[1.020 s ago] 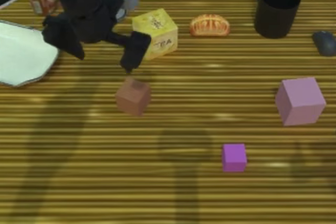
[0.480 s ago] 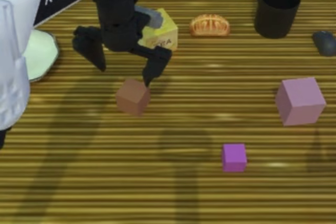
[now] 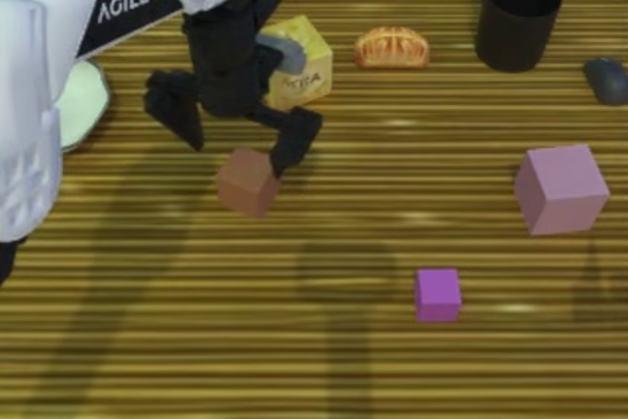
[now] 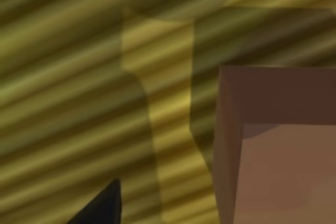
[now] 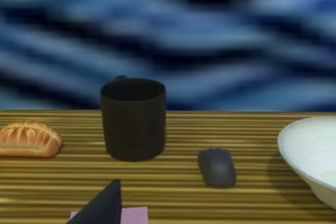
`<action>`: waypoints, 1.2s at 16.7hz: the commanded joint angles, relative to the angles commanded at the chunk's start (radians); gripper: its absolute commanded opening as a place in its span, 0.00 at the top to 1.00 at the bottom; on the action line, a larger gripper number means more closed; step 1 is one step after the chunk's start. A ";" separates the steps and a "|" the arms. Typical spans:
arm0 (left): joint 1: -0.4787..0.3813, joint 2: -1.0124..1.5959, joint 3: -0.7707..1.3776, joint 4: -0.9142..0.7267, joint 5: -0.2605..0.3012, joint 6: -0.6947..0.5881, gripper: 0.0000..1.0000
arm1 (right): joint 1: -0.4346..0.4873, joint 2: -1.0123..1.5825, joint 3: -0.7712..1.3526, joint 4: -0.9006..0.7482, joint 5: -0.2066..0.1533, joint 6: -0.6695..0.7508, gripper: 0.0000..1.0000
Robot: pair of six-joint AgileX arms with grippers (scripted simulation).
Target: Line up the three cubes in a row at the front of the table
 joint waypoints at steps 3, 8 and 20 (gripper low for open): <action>0.000 0.031 -0.088 0.127 0.000 0.000 0.00 | 0.000 0.000 0.000 0.000 0.000 0.000 0.00; -0.001 0.051 -0.139 0.191 0.001 -0.001 0.00 | 0.000 0.000 0.000 0.000 0.000 0.000 0.00; -0.001 0.051 -0.139 0.191 0.001 -0.001 0.75 | 0.000 0.000 0.000 0.000 0.000 0.000 0.00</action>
